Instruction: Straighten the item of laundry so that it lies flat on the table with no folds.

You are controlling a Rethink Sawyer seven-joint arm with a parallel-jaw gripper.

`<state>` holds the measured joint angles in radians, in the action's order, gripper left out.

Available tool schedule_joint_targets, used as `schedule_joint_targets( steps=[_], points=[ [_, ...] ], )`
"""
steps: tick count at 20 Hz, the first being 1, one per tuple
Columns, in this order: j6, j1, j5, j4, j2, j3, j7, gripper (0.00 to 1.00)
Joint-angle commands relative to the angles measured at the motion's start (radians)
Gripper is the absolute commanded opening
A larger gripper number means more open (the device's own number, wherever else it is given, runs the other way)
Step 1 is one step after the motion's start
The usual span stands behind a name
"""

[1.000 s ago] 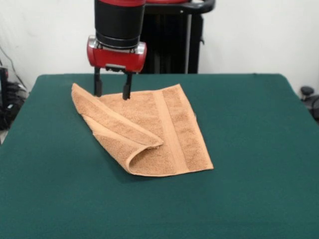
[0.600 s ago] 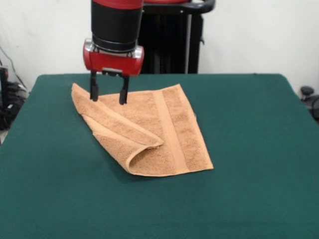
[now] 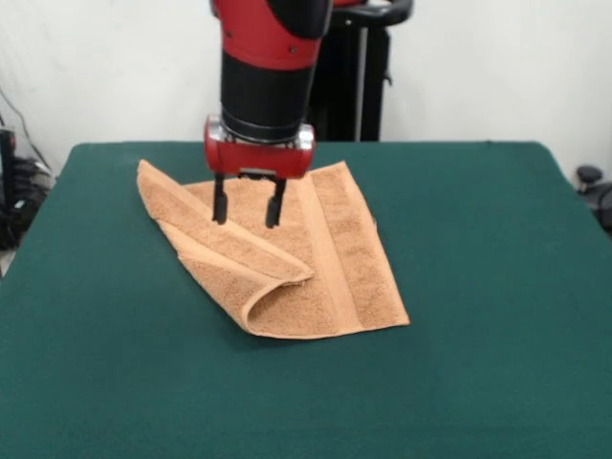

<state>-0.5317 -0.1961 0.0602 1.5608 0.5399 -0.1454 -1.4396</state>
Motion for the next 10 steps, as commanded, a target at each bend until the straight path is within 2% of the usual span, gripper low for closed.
schedule_joint_targets(
  steps=[1,10],
  points=[
    [-0.127,0.076,-0.081,-0.053,-0.078,-0.005,-0.310,1.00],
    [-0.157,0.123,-0.133,-0.068,-0.076,-0.064,-0.331,1.00]
  ],
)
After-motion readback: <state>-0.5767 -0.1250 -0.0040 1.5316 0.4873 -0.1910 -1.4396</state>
